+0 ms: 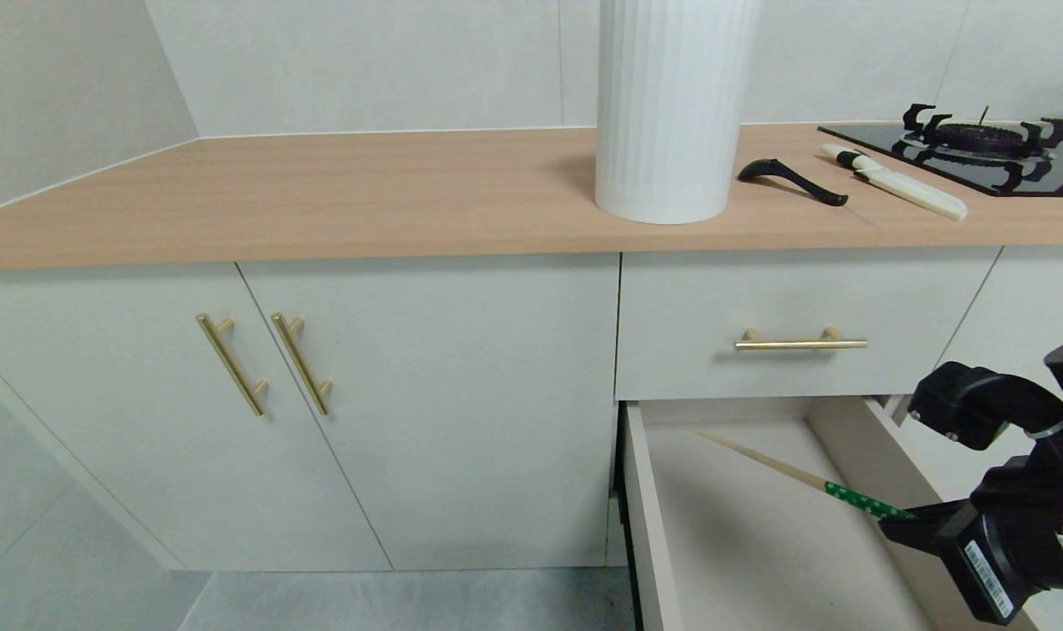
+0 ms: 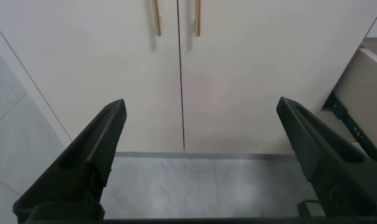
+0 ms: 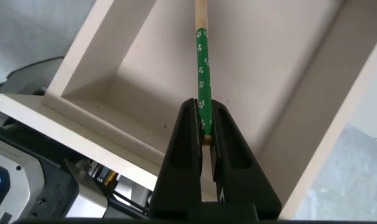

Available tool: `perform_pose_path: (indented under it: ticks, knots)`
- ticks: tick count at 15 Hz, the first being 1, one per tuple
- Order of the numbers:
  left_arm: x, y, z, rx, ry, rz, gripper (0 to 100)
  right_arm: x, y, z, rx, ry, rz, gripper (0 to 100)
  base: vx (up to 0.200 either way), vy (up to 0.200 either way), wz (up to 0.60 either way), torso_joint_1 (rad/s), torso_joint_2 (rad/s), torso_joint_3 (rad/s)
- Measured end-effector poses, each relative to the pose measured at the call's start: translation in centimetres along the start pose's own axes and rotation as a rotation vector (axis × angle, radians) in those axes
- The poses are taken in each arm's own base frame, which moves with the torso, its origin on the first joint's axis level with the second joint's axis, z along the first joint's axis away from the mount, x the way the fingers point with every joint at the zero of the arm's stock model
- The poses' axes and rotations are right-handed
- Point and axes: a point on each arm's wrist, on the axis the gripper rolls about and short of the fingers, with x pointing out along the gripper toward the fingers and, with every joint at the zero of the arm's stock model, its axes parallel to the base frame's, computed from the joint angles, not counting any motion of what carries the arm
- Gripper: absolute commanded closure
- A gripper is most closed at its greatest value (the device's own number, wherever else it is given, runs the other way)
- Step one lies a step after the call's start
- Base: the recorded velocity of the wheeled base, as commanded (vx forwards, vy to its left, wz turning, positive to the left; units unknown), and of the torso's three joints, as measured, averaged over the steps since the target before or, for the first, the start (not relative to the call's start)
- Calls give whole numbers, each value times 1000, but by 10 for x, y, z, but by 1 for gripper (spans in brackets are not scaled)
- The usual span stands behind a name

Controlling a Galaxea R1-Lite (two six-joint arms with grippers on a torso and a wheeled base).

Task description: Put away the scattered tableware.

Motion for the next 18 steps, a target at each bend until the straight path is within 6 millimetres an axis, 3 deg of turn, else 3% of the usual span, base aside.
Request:
perform_pose_path:
  ticks: [3, 9, 14, 18]
  knots:
    - [0, 0, 0, 0, 0, 0, 0, 27, 2, 7, 43, 65, -20, 100, 0, 0, 0, 0, 0, 0]
    - [0, 0, 0, 0, 0, 0, 0, 114, 9, 35, 300, 9, -99, 100, 0, 0, 0, 0, 0, 0]
    - [0, 0, 0, 0, 0, 1, 0, 170, 15, 26, 334, 55, -123, 100, 0, 0, 0, 0, 0, 0]
    - [0, 0, 0, 0, 0, 0, 0, 197, 18, 12, 321, 136, -135, 100, 0, 0, 0, 0, 0, 0]
